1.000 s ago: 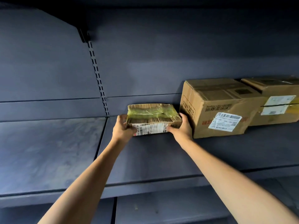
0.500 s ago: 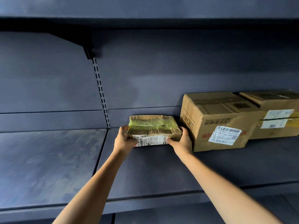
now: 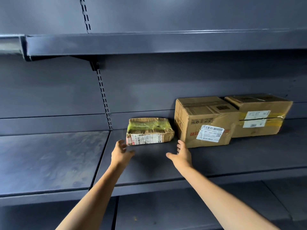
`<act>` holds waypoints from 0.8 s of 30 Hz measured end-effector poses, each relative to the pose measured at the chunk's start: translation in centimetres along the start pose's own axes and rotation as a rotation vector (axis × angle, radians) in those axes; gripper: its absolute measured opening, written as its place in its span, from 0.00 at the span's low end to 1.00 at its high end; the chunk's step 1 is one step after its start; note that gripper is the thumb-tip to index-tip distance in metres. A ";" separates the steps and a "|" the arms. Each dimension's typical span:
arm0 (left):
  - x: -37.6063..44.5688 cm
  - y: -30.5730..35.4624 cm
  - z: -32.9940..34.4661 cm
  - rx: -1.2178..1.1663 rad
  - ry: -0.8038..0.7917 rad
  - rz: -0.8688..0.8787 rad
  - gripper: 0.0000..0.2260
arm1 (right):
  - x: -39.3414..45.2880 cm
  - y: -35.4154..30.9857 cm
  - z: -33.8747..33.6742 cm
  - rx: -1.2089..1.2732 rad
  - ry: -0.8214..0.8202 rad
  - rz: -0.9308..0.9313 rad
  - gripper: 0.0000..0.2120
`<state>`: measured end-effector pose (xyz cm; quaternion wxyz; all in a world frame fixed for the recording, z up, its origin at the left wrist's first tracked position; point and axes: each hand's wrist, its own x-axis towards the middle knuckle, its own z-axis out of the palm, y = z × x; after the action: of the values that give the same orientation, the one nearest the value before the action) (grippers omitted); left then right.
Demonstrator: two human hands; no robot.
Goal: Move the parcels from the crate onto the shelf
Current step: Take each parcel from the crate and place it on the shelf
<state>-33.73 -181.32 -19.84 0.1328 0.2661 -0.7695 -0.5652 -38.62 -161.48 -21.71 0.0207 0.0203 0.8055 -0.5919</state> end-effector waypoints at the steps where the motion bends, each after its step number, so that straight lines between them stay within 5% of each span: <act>1: -1.0 0.3 0.0 0.020 0.002 0.006 0.28 | -0.8 0.1 -0.5 0.009 -0.011 0.000 0.36; 14: -18.4 4.2 7.9 0.114 0.096 0.071 0.23 | -8.3 3.8 -17.1 -0.051 -0.061 -0.171 0.25; 24: -28.4 0.2 15.9 0.125 0.031 -0.040 0.23 | -11.4 13.3 -29.8 -0.128 -0.057 -0.037 0.26</act>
<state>-18.41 -152.70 -22.09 0.1165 0.2978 -0.7955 -0.5146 -26.72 -129.20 -24.87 0.0338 -0.0129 0.8411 -0.5397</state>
